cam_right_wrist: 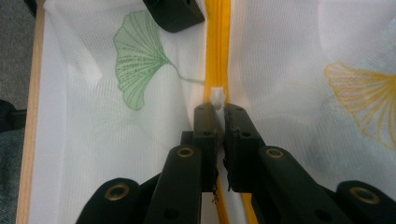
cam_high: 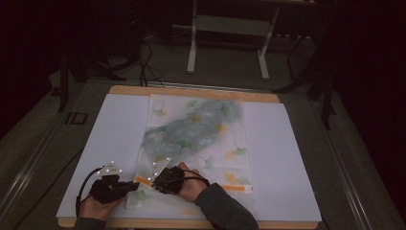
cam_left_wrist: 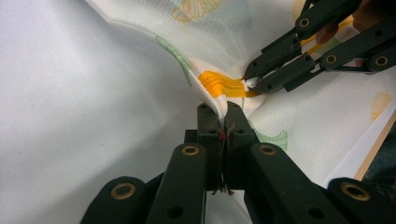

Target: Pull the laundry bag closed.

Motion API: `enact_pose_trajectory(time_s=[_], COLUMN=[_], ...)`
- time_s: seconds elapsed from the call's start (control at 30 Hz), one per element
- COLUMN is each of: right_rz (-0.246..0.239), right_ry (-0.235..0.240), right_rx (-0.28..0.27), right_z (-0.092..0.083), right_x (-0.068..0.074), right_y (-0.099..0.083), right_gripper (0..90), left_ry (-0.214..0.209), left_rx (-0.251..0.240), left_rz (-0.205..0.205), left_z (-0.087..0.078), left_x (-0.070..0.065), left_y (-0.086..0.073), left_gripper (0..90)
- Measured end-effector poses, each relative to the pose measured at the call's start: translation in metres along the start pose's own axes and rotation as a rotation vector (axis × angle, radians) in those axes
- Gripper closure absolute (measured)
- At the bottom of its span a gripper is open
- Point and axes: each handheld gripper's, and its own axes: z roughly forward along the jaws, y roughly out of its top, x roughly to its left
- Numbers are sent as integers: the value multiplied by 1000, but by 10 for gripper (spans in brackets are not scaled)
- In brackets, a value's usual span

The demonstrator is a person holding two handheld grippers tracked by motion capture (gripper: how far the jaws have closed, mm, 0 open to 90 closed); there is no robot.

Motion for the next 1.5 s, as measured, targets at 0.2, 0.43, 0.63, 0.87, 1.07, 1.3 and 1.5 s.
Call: enact_pose_trajectory(time_s=[0.2, 0.43, 0.63, 0.87, 1.07, 1.3, 1.5], right_rz=[5, 3, -1, -2, -6, -10, -7], right_ry=[-5, -5, -6, -6, -5, -6, -7], right_rx=[11, 17, 31, 39, 52, 65, 73], right_z=[-2, -5, -8, -12, -15, -19, -22], right_x=[0, -1, -1, -3, -4, -5, -6], right_y=[-2, -5, -8, -12, -15, -19, -22], right_gripper=[844, 844, 844, 844, 844, 844, 844], left_ry=[2, 0, 1, -3, -4, -2, -2], left_rx=[-2, -4, -8, -8, -10, -8, -7], left_rz=[0, 2, -3, -5, -7, -4, -4], left_z=[-1, -1, -1, -2, -2, -2, -2], left_x=[0, 0, 0, 0, 0, 1, 1], left_y=[0, 0, 0, 0, 0, 0, -1], left_gripper=[880, 881, 881, 881, 881, 881, 881])
